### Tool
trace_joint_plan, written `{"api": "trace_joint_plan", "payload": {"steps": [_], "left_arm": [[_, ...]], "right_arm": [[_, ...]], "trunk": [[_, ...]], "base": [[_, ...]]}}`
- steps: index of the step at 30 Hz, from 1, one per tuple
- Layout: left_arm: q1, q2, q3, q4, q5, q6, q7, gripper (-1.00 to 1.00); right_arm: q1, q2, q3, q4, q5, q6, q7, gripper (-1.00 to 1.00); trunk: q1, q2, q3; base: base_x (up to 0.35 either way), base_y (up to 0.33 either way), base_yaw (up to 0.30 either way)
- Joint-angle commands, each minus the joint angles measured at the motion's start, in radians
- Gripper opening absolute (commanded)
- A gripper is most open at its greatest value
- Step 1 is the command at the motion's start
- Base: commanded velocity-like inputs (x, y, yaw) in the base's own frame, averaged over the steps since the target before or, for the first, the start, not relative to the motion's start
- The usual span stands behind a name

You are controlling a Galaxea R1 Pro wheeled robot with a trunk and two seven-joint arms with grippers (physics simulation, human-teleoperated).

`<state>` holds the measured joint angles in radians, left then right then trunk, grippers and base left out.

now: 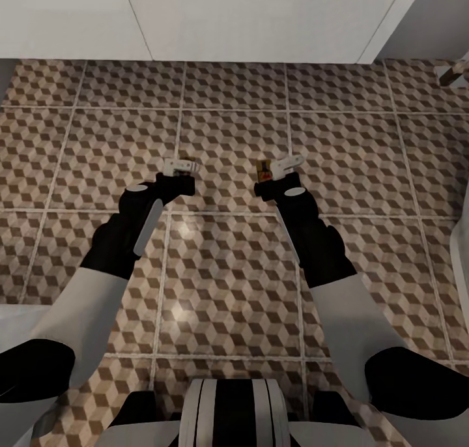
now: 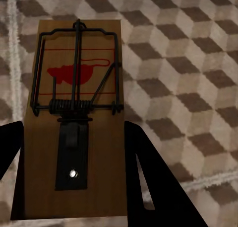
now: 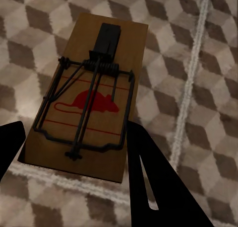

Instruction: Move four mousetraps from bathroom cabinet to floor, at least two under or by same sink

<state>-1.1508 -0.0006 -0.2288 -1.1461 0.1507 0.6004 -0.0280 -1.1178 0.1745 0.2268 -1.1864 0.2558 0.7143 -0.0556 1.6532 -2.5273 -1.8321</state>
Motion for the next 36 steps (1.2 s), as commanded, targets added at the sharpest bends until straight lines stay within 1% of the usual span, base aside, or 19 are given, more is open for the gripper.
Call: {"api": "trace_joint_plan", "payload": {"steps": [1, 6, 8, 13, 19, 25, 29, 32, 34, 36], "left_arm": [[0.000, 0.001, 0.000, -0.006, 0.003, 0.005, 0.000, -1.00], [0.000, 0.006, 0.000, -0.054, 0.004, 0.007, 0.001, -1.00], [0.000, 0.013, 0.000, -0.069, 0.004, 0.016, 0.001, -1.00], [0.001, 0.018, 0.000, -0.077, 0.004, 0.033, 0.002, -1.00], [0.002, 0.019, 0.000, -0.079, 0.004, 0.037, 0.003, -1.00], [0.028, 0.020, 0.005, -0.107, 0.001, 0.032, 0.004, -1.00], [0.033, 0.020, 0.021, -0.109, 0.001, 0.033, 0.004, -1.00], [0.033, 0.016, 0.026, -0.094, 0.001, 0.035, 0.007, -1.00], [0.032, 0.000, 0.028, -0.074, 0.001, 0.036, 0.009, -1.00], [0.032, -0.012, 0.029, -0.064, 0.001, 0.037, 0.010, -1.00]], "right_arm": [[-0.001, 0.000, 0.002, -0.005, -0.003, 0.006, -0.007, -1.00], [-0.001, 0.000, 0.002, -0.014, -0.003, 0.007, -0.007, -1.00], [-0.001, 0.000, 0.002, -0.016, -0.003, 0.007, -0.007, -1.00], [-0.001, 0.000, 0.007, -0.031, -0.003, 0.008, -0.008, -1.00], [-0.001, 0.000, 0.012, -0.037, -0.001, 0.006, -0.009, -1.00], [-0.001, 0.000, 0.012, -0.037, 0.002, 0.005, -0.010, -1.00], [-0.002, 0.000, 0.010, -0.036, 0.028, 0.006, -0.011, -1.00], [-0.002, 0.000, 0.010, -0.035, 0.062, 0.007, -0.011, -1.00], [-0.002, 0.000, 0.009, -0.032, 0.075, 0.007, -0.010, -1.00], [-0.005, 0.000, 0.009, -0.028, 0.080, 0.008, -0.009, -1.00]], "trunk": [[0.000, 0.000, 0.000], [0.003, -0.002, 0.000], [0.003, -0.002, 0.000], [0.003, -0.002, 0.000], [0.003, -0.002, 0.000], [0.003, -0.002, 0.000], [0.003, -0.002, 0.000], [0.003, -0.002, 0.000], [0.003, -0.002, 0.000], [0.003, -0.002, 0.000]], "base": [[0.000, 0.000, 0.000], [0.000, 0.000, 0.000], [0.000, 0.000, 0.000], [0.000, 0.000, 0.000], [0.000, 0.000, 0.000], [0.000, 0.000, 0.000], [0.000, 0.000, 0.000], [0.000, 0.000, 0.000], [0.000, 0.000, 0.000], [0.000, 0.000, 0.000]]}}
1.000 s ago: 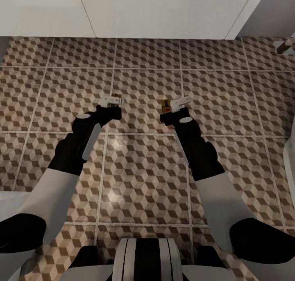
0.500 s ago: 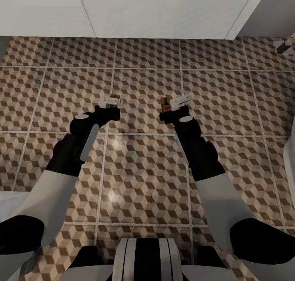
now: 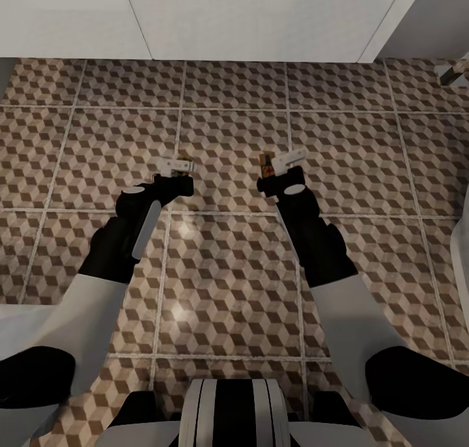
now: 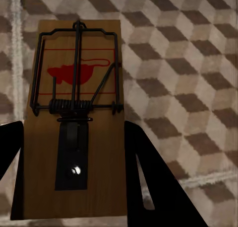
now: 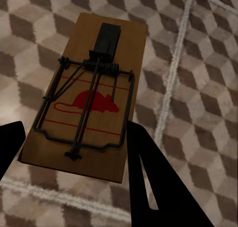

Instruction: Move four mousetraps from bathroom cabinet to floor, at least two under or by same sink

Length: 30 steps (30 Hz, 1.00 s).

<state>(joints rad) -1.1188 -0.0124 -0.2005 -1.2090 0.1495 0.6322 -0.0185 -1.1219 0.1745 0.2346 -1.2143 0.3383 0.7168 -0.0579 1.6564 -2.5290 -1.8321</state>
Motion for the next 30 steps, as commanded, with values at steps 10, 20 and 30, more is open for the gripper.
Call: {"api": "trace_joint_plan", "payload": {"steps": [10, 20, 30], "left_arm": [[-0.044, -0.054, 0.005, 0.080, -0.012, 0.083, 0.127, -1.00], [-0.274, -0.067, 0.006, 0.356, -0.016, 0.091, 0.160, -1.00], [-0.515, -0.069, 0.007, 0.609, -0.016, 0.091, 0.192, -1.00]], "right_arm": [[-0.070, 0.000, 0.002, 0.047, 0.001, 0.031, -0.005, -1.00], [-0.101, 0.000, 0.002, 0.106, 0.002, 0.036, -0.005, -1.00], [-0.149, 0.000, 0.002, 0.201, 0.001, 0.035, -0.005, -1.00]], "trunk": [[0.000, 0.000, 0.000], [0.000, 0.000, 0.000], [0.000, 0.000, 0.000]], "base": [[0.000, 0.000, 0.000], [0.000, 0.000, 0.000], [0.000, 0.000, 0.000]]}}
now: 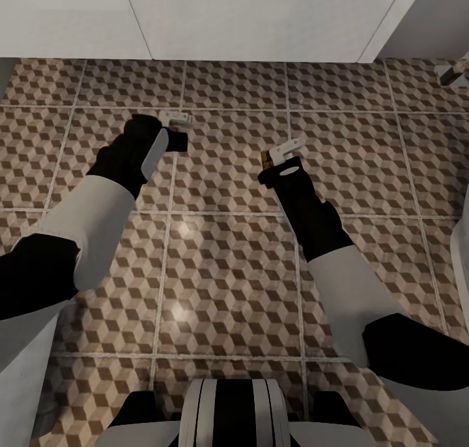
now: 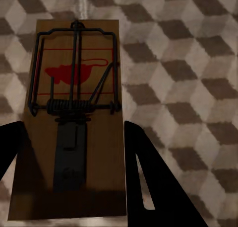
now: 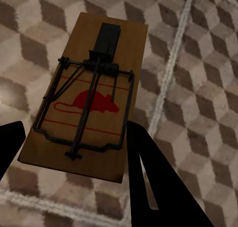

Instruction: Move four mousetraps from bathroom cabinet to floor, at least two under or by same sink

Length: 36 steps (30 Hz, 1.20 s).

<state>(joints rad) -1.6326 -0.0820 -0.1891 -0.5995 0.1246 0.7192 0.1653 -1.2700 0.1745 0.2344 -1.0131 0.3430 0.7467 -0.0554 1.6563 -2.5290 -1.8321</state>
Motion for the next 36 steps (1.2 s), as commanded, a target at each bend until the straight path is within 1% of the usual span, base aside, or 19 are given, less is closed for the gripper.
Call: {"api": "trace_joint_plan", "payload": {"steps": [1, 3, 5, 6, 8, 11, 13, 17, 18, 19, 21, 23, 27, 28, 30, 31, 32, 34, 36], "left_arm": [[-0.010, 0.000, -0.005, 0.009, 0.008, 0.003, 0.011, -1.00], [-0.021, -0.001, -0.005, 0.012, 0.008, -0.002, 0.013, -1.00], [-0.024, -0.001, -0.006, -0.012, 0.009, -0.004, 0.011, -1.00], [-0.025, -0.001, -0.006, -0.036, 0.010, -0.005, 0.011, -1.00], [-0.027, -0.001, -0.012, -0.115, 0.011, -0.005, 0.010, -1.00], [-0.027, -0.007, -0.018, -0.195, 0.013, -0.004, 0.006, -1.00], [-0.023, -0.007, -0.019, -0.211, 0.013, -0.003, -0.010, -1.00], [0.006, -0.005, -0.019, -0.218, 0.013, -0.004, -0.050, -1.00], [0.020, -0.004, -0.019, -0.220, 0.013, -0.004, -0.054, -1.00], [0.046, -0.004, -0.020, -0.223, 0.012, -0.008, -0.057, -1.00], [0.078, -0.004, -0.020, -0.223, 0.011, -0.036, -0.058, -1.00], [0.103, -0.004, -0.020, -0.217, 0.010, -0.091, -0.056, -1.00], [0.126, -0.007, -0.018, -0.192, 0.008, -0.126, -0.047, -1.00], [0.128, -0.008, -0.017, -0.181, 0.008, -0.128, -0.038, -1.00], [0.130, -0.010, -0.015, -0.171, 0.008, -0.134, 0.000, -1.00], [0.130, -0.010, -0.015, -0.170, 0.007, -0.154, 0.032, -1.00], [0.130, -0.007, -0.015, -0.170, 0.008, -0.179, 0.046, -1.00], [0.131, -0.005, -0.015, -0.167, 0.009, -0.243, 0.065, -1.00], [0.132, -0.003, -0.015, -0.165, 0.009, -0.286, 0.071, -1.00]], "right_arm": [[-0.002, 0.000, 0.002, 0.002, -0.003, 0.005, -0.008, -1.00], [-0.003, 0.000, 0.002, 0.004, -0.003, 0.005, -0.008, -1.00], [-0.003, 0.000, 0.002, 0.005, -0.003, 0.005, -0.008, -1.00], [-0.003, 0.000, 0.002, 0.005, -0.002, 0.005, -0.007, -1.00], [-0.003, 0.000, 0.002, 0.004, -0.001, 0.005, -0.006, -1.00], [-0.003, 0.000, 0.002, -0.002, -0.001, 0.005, -0.004, -1.00], [-0.002, 0.000, 0.002, -0.004, -0.001, 0.005, -0.003, -1.00], [-0.002, 0.000, 0.002, -0.005, -0.001, 0.005, -0.003, -1.00], [-0.002, 0.000, 0.002, -0.005, -0.001, 0.005, -0.003, -1.00], [-0.002, 0.000, 0.002, -0.005, -0.002, 0.005, -0.003, -1.00], [-0.002, 0.000, 0.002, -0.005, -0.002, 0.005, -0.003, -1.00], [-0.002, 0.000, 0.002, -0.005, -0.002, 0.005, -0.003, -1.00], [-0.002, 0.000, 0.002, -0.005, -0.002, 0.005, -0.003, -1.00], [-0.002, 0.000, 0.003, -0.005, -0.002, 0.005, -0.003, -1.00], [-0.002, 0.000, 0.003, -0.005, -0.002, 0.005, -0.003, -1.00], [-0.002, 0.000, 0.003, -0.005, -0.002, 0.005, -0.003, -1.00], [-0.002, 0.000, 0.003, -0.005, -0.002, 0.005, -0.003, -1.00], [-0.002, 0.000, 0.003, -0.005, -0.002, 0.005, -0.003, -1.00], [-0.002, 0.000, 0.003, -0.005, -0.002, 0.005, -0.003, -1.00]], "trunk": [[0.000, 0.000, -0.001], [0.000, 0.000, -0.001], [0.000, 0.000, -0.001], [0.000, 0.000, -0.001], [0.000, 0.000, -0.001], [0.000, 0.000, -0.001], [0.000, 0.000, -0.001], [0.000, 0.000, -0.001], [0.000, 0.000, -0.001], [0.000, 0.000, -0.001], [0.000, 0.000, -0.001], [0.000, 0.000, -0.001], [0.000, 0.000, -0.001], [0.000, 0.000, -0.001], [0.000, 0.000, -0.001], [0.000, 0.000, -0.001], [0.000, 0.000, -0.001], [0.000, 0.000, -0.001], [0.000, 0.000, -0.001]], "base": [[0.000, 0.000, 0.000], [0.000, 0.000, 0.000], [0.000, 0.000, 0.000], [0.000, 0.000, 0.000], [0.000, 0.000, 0.000], [0.000, 0.000, 0.000], [0.000, 0.000, 0.000], [0.000, 0.000, 0.000], [0.000, 0.000, 0.000], [0.000, 0.000, 0.000], [0.000, 0.000, 0.000], [0.000, 0.000, 0.000], [0.000, 0.000, 0.000], [0.000, 0.000, 0.000], [0.000, 0.000, 0.000], [0.000, 0.000, 0.000], [0.000, 0.000, 0.000], [0.000, 0.000, 0.000], [0.000, 0.000, 0.000]]}}
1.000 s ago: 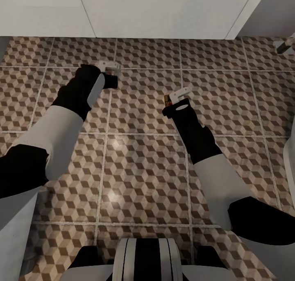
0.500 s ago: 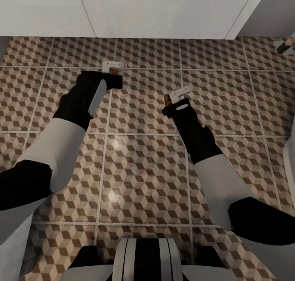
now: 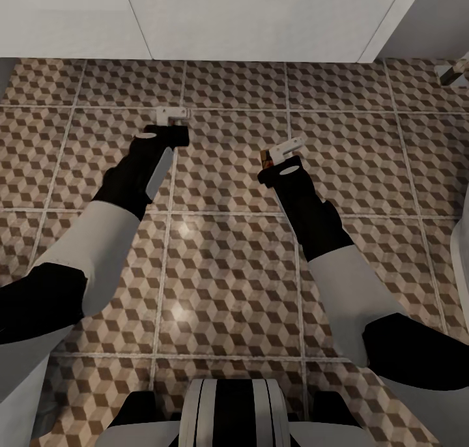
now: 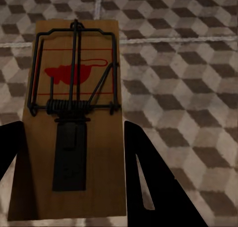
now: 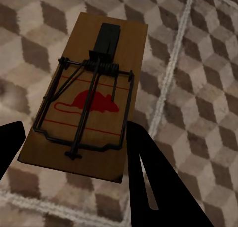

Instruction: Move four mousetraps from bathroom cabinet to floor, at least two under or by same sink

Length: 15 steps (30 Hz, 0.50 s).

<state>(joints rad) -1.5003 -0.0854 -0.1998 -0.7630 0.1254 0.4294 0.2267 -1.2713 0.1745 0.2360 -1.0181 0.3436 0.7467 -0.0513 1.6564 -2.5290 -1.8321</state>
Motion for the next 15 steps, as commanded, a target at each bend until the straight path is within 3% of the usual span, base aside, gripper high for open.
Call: {"api": "trace_joint_plan", "payload": {"steps": [1, 5, 11, 13, 15], "left_arm": [[0.001, 0.004, -0.004, -0.002, 0.008, -0.012, 0.009, -1.00], [0.031, 0.009, -0.004, -0.007, 0.008, -0.043, 0.007, -1.00], [0.093, 0.008, -0.006, 0.004, 0.011, -0.176, 0.005, -1.00], [0.099, 0.004, -0.008, 0.017, 0.012, -0.189, 0.005, -1.00], [0.102, -0.005, -0.008, 0.029, 0.012, -0.195, 0.006, -1.00]], "right_arm": [[0.000, 0.000, 0.002, 0.000, -0.003, 0.005, -0.007, -1.00], [0.000, 0.000, 0.002, 0.000, -0.003, 0.004, -0.007, -1.00], [-0.001, 0.000, 0.002, -0.002, 0.002, -0.011, -0.006, -1.00], [-0.001, 0.000, 0.003, -0.001, 0.018, -0.047, -0.007, -1.00], [-0.001, 0.000, 0.004, -0.001, 0.066, -0.107, -0.007, -1.00]], "trunk": [[0.000, 0.000, -0.001], [0.000, 0.000, -0.001], [0.000, 0.000, -0.001], [0.000, 0.000, -0.001], [0.000, 0.000, -0.001]], "base": [[0.000, 0.000, 0.000], [0.000, 0.000, 0.000], [0.000, 0.000, 0.000], [0.000, 0.000, 0.000], [0.000, 0.000, 0.000]]}}
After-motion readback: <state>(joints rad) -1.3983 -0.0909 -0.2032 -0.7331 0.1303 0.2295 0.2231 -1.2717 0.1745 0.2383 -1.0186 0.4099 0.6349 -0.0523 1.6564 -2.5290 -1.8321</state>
